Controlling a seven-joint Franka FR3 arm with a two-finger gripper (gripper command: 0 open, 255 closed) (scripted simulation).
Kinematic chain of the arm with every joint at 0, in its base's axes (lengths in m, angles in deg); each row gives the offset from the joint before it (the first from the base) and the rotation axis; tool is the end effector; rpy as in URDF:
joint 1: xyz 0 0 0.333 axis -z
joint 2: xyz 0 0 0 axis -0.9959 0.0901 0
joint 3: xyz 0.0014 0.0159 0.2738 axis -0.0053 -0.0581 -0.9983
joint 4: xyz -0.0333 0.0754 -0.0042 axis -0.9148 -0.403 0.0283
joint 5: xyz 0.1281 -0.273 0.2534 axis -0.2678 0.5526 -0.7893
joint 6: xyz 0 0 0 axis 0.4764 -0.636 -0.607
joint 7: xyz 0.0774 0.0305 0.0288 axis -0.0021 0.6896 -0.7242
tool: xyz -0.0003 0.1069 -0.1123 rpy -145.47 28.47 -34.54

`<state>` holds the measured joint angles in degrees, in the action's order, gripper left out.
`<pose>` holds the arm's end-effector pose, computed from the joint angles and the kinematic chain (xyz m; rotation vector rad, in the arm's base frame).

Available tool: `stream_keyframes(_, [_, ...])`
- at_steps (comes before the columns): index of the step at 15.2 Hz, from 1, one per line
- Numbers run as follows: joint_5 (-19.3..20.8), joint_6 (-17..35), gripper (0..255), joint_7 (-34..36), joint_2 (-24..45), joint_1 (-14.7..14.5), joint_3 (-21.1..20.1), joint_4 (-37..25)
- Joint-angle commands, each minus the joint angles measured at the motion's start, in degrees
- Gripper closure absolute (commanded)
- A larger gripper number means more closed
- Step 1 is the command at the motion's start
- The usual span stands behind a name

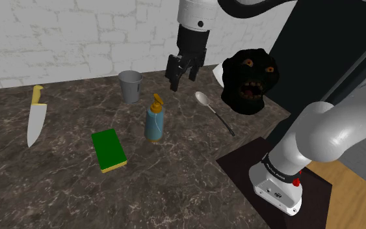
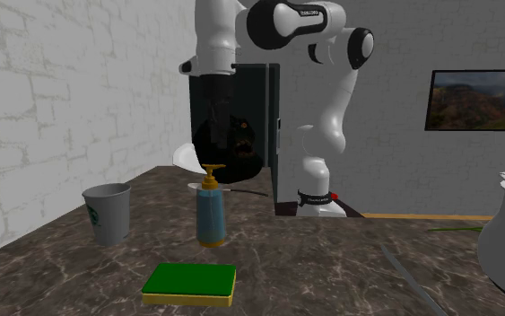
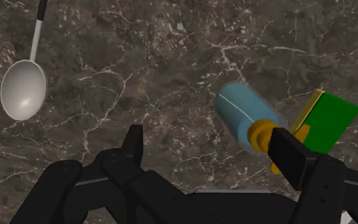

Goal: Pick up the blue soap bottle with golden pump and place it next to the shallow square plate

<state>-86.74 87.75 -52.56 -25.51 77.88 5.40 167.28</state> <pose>0.3871 0.2523 0.4330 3.1174 0.1972 -0.0026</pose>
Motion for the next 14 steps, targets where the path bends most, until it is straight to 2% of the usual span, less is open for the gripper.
stream_keyframes(1, [0.54, 1.05, 0, 3.42, 3.43, -0.27, -2.51, -2.70])
stream_keyframes(5, [3.30, 2.53, 0, 10.06, 11.00, -0.72, -6.94, -8.92])
stream_keyframes(6, [3.37, 2.54, 0, 10.20, 11.15, -0.77, -6.98, -9.05])
stream_keyframes(14, [3.79, 8.40, 0, 10.58, 12.39, -0.85, -7.47, -4.29])
